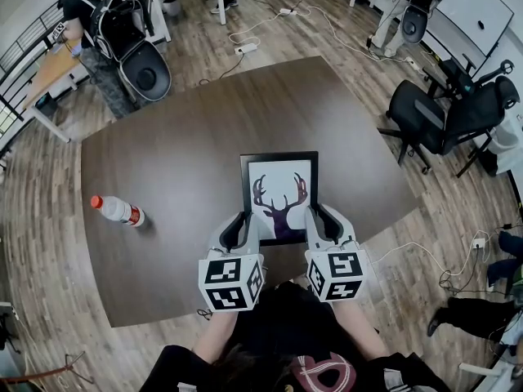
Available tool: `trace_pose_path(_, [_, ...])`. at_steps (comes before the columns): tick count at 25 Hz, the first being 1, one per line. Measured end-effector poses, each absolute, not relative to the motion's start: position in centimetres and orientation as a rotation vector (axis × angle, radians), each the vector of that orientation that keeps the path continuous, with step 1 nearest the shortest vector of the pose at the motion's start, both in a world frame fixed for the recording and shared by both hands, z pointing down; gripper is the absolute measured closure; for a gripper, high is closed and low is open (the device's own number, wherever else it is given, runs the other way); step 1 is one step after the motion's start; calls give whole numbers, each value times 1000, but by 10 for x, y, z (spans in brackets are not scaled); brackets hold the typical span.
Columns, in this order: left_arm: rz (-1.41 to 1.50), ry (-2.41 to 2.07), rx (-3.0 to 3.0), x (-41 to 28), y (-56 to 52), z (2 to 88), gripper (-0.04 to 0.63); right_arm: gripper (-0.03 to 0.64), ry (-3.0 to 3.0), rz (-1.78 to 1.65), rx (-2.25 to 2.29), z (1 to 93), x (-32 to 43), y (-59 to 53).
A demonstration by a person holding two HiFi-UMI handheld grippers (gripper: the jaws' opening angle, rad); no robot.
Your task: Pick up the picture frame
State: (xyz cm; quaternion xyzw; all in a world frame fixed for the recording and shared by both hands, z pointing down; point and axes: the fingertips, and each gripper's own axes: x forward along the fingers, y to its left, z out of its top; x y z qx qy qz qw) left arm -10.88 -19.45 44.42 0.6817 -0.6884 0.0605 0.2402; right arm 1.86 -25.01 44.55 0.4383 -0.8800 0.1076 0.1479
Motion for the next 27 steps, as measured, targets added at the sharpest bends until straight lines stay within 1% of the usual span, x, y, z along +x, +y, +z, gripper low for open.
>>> trace_pose_path(27, [174, -1888, 1872, -111, -192, 451, 520, 541, -2543, 281, 1258, 451, 16, -247])
